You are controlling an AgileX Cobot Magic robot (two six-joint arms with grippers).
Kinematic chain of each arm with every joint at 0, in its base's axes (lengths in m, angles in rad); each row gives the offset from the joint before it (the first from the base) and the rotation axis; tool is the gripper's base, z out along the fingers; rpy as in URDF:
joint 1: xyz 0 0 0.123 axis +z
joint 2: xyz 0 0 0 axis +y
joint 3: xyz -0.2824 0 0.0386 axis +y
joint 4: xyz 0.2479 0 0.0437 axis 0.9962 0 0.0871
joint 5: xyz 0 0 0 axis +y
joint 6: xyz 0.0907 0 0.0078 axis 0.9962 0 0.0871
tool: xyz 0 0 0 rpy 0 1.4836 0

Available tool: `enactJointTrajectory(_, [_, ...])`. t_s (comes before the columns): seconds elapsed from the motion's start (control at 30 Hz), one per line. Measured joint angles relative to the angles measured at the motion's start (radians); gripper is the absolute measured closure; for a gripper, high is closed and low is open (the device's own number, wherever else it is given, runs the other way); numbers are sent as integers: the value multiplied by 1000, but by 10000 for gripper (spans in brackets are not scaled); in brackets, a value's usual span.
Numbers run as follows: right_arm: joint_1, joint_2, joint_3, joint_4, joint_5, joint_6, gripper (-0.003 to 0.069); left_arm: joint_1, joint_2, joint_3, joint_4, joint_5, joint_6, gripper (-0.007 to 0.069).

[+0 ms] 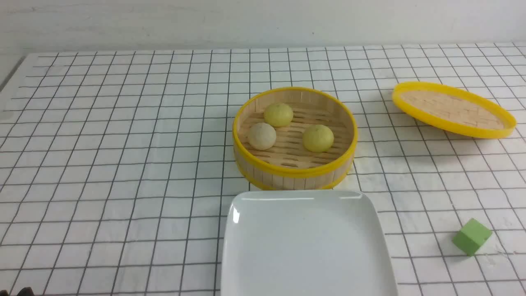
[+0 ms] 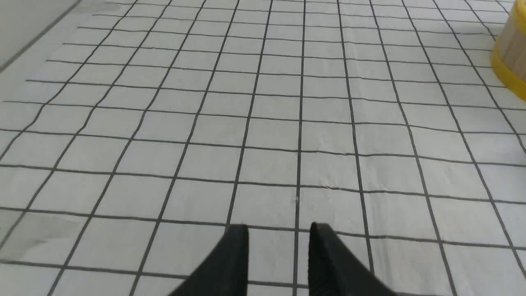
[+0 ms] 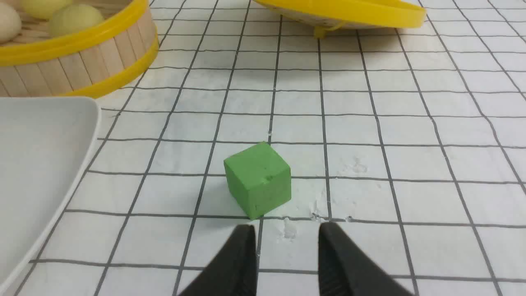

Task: Put the steamed buns into the plate on the white-black tablecloth.
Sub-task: 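Reach toward a bun in the bamboo steamer with the right gripper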

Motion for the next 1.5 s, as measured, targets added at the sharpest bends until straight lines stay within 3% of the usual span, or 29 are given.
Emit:
enactJointTrajectory(1.3, [0, 0, 0, 0, -5, 0, 419, 0, 0, 0, 4, 0, -3, 384])
enactJointTrajectory(1.37, [0, 0, 1, 71, -18, 45, 419, 0, 0, 0, -37, 0, -65, 384])
enactJointTrajectory(1.5, [0, 0, 4, 307, -23, 199, 419, 0, 0, -1, -264, 1, -295, 384])
